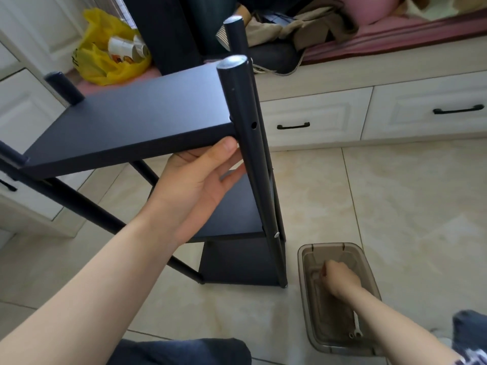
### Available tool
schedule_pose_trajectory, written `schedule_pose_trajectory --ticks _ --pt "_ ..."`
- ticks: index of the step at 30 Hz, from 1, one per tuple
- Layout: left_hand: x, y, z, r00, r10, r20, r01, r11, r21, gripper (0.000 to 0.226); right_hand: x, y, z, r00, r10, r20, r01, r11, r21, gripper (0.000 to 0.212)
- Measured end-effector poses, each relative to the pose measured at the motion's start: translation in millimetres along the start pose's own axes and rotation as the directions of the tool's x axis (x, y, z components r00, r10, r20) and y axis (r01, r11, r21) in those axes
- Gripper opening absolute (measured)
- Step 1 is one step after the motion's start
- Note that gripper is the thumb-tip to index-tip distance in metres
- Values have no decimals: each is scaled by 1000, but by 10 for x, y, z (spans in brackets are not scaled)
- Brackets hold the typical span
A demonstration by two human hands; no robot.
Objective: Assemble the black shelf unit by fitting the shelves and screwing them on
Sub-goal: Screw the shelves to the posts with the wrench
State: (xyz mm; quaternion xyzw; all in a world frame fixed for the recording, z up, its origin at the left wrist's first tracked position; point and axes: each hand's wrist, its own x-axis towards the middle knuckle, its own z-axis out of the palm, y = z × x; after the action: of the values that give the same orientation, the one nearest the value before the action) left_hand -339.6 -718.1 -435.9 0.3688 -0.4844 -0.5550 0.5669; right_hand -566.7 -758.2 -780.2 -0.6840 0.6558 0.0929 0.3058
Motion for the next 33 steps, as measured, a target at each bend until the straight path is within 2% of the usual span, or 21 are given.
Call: schedule_pose_trajectory --ticks 5,10,12,16,20,23,25,27,30,33 --pt "-8 20 -6 1000 12 10 -12 1000 12 21 -137 -96 -581 998 -57 29 62 979 -196 25" --pt "-32 9 18 1000 18 -20 -18 1000 -24 21 -446 -515 -1399 957 -279 84 291 929 -230 17" --pt "-47 13 31 999 24 -31 -25 999 -21 21 -642 -672 -1745 911 -409 59 411 884 -222 13" --pt "-81 36 69 998 21 -66 -24 999 -40 22 -1170 -930 -2364 774 -632 -23 617 762 -197 7" --pt "-96 49 113 996 20 -84 -23 999 -31 21 -1724 -1098 -2753 610 -774 -171 784 620 -10 6" --pt "-101 69 132 994 19 -104 -22 999 -27 28 -2043 -1145 -2902 519 -784 -340 855 486 183 13" --pt "-101 72 141 991 16 -131 -19 1000 -25 33 -2161 -1186 -2965 477 -755 -451 879 409 244 14" --pt "-100 63 146 988 16 -151 -20 999 -29 28 -2208 -1245 -3018 442 -705 -555 897 348 273 15" --pt "-105 48 136 989 13 -148 -17 999 -31 38 -2214 -1300 -3035 411 -642 -647 911 317 264 19" --pt "-102 55 121 990 2 -144 -8 999 -37 47 -2210 -1289 -3007 394 -640 -660 915 337 220 18"
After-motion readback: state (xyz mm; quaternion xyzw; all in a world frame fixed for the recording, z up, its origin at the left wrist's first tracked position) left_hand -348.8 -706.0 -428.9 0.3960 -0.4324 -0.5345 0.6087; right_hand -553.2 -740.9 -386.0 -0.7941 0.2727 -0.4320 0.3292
